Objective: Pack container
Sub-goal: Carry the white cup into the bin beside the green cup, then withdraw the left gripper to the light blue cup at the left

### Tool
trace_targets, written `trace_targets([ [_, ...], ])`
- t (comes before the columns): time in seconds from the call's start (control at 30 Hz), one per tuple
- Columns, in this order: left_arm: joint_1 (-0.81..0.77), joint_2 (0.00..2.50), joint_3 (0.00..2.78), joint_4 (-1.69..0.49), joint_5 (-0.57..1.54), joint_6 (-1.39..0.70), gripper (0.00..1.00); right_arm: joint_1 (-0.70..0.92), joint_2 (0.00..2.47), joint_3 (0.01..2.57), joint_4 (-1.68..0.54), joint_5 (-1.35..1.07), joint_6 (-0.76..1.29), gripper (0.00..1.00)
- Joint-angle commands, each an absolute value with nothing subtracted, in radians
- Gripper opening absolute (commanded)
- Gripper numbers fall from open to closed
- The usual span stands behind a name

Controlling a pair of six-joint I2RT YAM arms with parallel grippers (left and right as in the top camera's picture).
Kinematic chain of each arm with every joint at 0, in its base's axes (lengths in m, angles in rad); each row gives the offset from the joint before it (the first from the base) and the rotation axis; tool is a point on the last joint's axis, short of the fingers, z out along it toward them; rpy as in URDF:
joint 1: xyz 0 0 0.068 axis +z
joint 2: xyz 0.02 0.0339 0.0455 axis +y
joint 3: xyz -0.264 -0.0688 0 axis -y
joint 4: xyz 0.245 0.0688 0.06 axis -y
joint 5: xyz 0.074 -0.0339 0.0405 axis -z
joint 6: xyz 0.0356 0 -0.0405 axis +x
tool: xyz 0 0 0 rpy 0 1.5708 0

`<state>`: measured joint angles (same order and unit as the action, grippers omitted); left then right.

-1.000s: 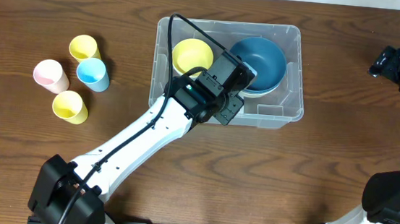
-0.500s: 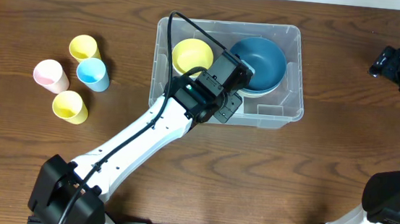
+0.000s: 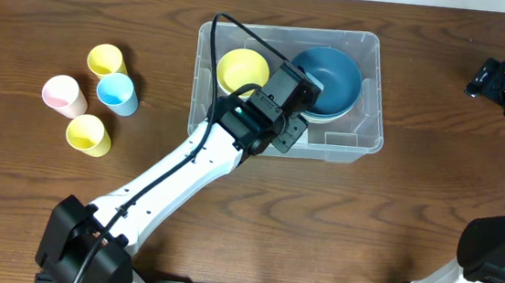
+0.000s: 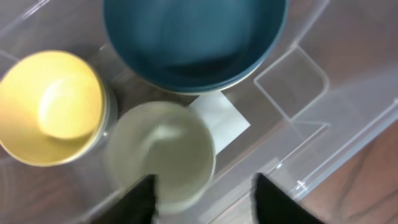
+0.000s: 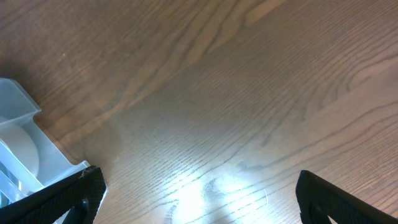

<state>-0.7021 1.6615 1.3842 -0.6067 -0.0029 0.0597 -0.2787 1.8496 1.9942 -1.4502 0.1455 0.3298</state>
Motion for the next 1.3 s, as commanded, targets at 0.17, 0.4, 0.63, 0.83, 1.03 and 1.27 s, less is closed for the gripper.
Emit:
trace_targets([
  [0.17,-0.701,1.667,1.390,-0.587,-0.012,0.060,0.68,-0.283,1.852,1.993,-1.451,0.145,0.344,0.99],
  [0.4,-0.676,1.606,1.442,-0.622,-0.094,0.028,0.75,-0.283,1.852,1.993,-1.451,0.145,0.344,0.99],
  [0.63,-0.465,1.438,1.590,-0.756,-0.151,-0.017,0.76,-0.283,1.852,1.993,-1.451,0.145,0.344,0.99],
  [0.83,-0.116,1.452,1.594,-0.899,-0.109,-0.066,0.76,-0.283,1.852,1.993,-1.451,0.145,0.344,0.99],
  [1.03,0.108,1.645,1.594,-0.992,0.108,-0.065,0.76,-0.283,1.852,1.993,-1.451,0.145,0.344,0.99],
  [1.27,0.130,1.810,1.594,-1.010,0.150,-0.045,0.76,-0.283,1.852,1.993,-1.451,0.145,0.344,0.99],
])
